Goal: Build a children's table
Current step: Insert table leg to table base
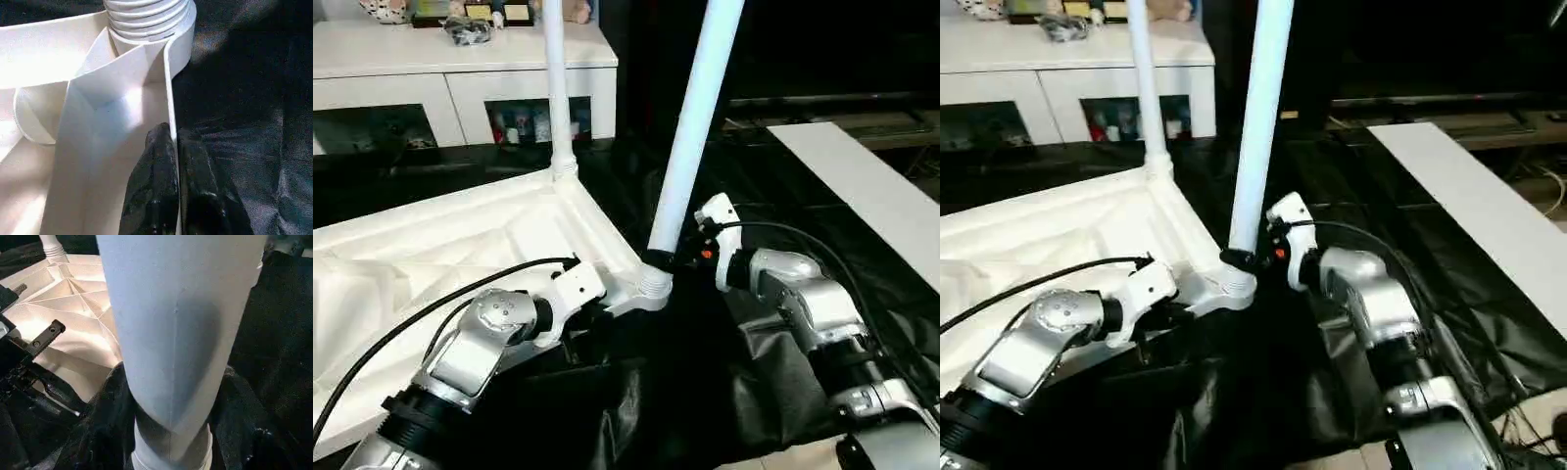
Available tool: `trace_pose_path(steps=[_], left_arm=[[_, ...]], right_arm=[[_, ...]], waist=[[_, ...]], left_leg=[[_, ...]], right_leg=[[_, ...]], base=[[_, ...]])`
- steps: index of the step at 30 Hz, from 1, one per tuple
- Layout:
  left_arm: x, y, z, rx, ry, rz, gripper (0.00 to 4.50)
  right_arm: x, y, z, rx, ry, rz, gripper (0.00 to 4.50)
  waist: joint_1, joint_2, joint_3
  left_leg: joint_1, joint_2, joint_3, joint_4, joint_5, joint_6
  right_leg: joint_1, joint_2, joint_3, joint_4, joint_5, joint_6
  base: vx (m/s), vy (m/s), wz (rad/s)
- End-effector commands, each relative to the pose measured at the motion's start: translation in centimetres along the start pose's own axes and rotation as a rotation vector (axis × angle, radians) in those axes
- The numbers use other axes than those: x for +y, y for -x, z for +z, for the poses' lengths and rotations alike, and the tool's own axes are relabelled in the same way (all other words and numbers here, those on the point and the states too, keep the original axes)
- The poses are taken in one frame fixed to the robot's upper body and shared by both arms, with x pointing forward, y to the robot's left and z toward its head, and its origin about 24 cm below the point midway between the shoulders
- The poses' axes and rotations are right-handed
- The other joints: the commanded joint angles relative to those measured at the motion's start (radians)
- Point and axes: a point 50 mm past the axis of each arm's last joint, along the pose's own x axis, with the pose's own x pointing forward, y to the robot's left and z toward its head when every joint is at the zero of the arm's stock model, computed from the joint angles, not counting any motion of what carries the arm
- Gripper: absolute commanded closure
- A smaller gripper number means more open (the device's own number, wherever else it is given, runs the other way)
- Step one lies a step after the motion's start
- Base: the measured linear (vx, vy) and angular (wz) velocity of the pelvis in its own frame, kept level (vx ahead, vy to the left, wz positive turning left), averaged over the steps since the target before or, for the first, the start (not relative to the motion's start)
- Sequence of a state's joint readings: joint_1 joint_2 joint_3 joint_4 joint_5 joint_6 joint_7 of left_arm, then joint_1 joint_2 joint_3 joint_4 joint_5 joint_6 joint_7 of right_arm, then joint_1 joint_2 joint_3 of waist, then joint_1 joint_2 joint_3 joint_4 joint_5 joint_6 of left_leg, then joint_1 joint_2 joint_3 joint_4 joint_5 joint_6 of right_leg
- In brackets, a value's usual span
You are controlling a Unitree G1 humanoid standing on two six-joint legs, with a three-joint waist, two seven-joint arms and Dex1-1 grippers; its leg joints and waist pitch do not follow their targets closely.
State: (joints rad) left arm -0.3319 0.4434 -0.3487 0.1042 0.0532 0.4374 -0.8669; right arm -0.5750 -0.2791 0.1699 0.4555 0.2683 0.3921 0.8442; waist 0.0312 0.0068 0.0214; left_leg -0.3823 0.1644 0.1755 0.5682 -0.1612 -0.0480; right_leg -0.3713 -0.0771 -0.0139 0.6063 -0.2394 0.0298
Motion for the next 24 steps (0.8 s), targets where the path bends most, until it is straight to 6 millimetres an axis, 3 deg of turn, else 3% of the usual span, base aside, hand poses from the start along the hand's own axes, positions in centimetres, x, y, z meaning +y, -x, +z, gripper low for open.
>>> trace_pose_path(steps=[1,8,9,14,15,18,19,20,21,22,23,24], left_arm=[[-0.8,-0.1,0.6,-0.027,-0.033,-0.061,4.5],[-0.5,0.1,0.1,-0.01,-0.036,-0.044,4.5],[-0.3,0.3,0.1,-0.008,-0.034,-0.041,4.5],[-0.2,0.3,0.3,-0.019,-0.041,-0.046,4.5],[-0.3,0.2,0.5,-0.031,-0.045,-0.053,4.5],[-0.8,0.0,1.1,-0.068,-0.06,-0.09,4.5],[-0.9,0.0,1.2,-0.072,-0.063,-0.1,4.5],[-1.0,0.0,1.3,-0.074,-0.065,-0.103,4.5],[-1.1,-0.1,1.4,-0.076,-0.068,-0.107,4.5],[-1.1,-0.1,1.4,-0.079,-0.067,-0.104,4.5],[-1.1,-0.1,1.4,-0.08,-0.066,-0.101,4.5],[-1.1,-0.1,1.5,-0.081,-0.066,-0.098,4.5]], right_arm=[[-1.5,1.6,-6.0,0.253,-0.157,-0.14,2.67],[-0.9,1.5,-6.8,0.28,-0.123,-0.107,2.67],[-0.6,1.4,-7.1,0.292,-0.088,-0.109,2.67],[0.0,0.9,-6.7,0.271,-0.052,-0.056,2.67],[-0.1,0.9,-6.6,0.282,-0.042,-0.049,2.67],[0.0,0.9,-6.5,0.311,-0.002,-0.009,2.67],[0.1,0.9,-6.5,0.319,0.014,0.021,2.67],[0.2,0.9,-6.4,0.324,0.023,0.036,2.67],[0.4,1.0,-6.2,0.338,0.047,0.082,2.67],[0.5,1.1,-6.0,0.342,0.062,0.11,2.67],[0.6,1.1,-5.8,0.344,0.07,0.127,2.67],[0.7,1.2,-5.6,0.351,0.084,0.143,2.67]], waist=[[-0.003,0.011,-0.016],[0.002,0.006,-0.017],[0.002,0.011,-0.017],[0.001,0.008,-0.016],[0.002,0.013,-0.016],[-0.001,0.005,-0.017],[0.002,0.009,-0.016],[0.002,0.004,-0.016],[0.003,0.007,-0.017],[0.004,0.001,-0.017],[0.007,0.004,-0.017],[0.01,0.002,-0.019]], left_leg=[[0.033,0.058,-0.045,-0.089,-0.621,-0.081],[0.033,0.059,-0.039,-0.092,-0.591,-0.072],[0.034,0.059,-0.039,-0.092,-0.593,-0.074],[0.035,0.059,-0.04,-0.093,-0.603,-0.072],[0.035,0.059,-0.041,-0.093,-0.604,-0.074],[0.034,0.06,-0.039,-0.093,-0.608,-0.073],[0.035,0.06,-0.04,-0.093,-0.608,-0.073],[0.034,0.061,-0.038,-0.093,-0.601,-0.07],[0.034,0.062,-0.039,-0.093,-0.597,-0.069],[0.033,0.063,-0.036,-0.094,-0.579,-0.063],[0.032,0.064,-0.036,-0.094,-0.57,-0.061],[0.028,0.063,-0.031,-0.093,-0.524,-0.049]], right_leg=[[-0.026,-0.06,0.029,-0.112,-0.499,-0.123],[-0.026,-0.058,0.031,-0.111,-0.442,-0.131],[-0.027,-0.058,0.031,-0.11,-0.442,-0.132],[-0.028,-0.059,0.032,-0.114,-0.474,-0.123],[-0.028,-0.059,0.032,-0.114,-0.469,-0.124],[-0.028,-0.058,0.031,-0.114,-0.465,-0.127],[-0.029,-0.059,0.032,-0.113,-0.466,-0.127],[-0.028,-0.058,0.032,-0.113,-0.457,-0.127],[-0.027,-0.058,0.033,-0.111,-0.446,-0.13],[-0.025,-0.056,0.034,-0.11,-0.418,-0.133],[-0.024,-0.057,0.035,-0.108,-0.402,-0.137],[-0.018,-0.055,0.035,-0.103,-0.342,-0.15]], base=[[0.0,0.0,0.0],[0.0,0.0,0.0],[0.0,0.0,0.0],[0.0,0.0,0.0],[0.0,0.0,0.0],[0.0,0.0,0.0],[0.0,0.0,0.0],[0.0,0.0,0.0],[0.0,0.0,0.0],[0.0,0.0,0.0],[0.0,0.0,0.0],[0.0,0.0,0.0]])
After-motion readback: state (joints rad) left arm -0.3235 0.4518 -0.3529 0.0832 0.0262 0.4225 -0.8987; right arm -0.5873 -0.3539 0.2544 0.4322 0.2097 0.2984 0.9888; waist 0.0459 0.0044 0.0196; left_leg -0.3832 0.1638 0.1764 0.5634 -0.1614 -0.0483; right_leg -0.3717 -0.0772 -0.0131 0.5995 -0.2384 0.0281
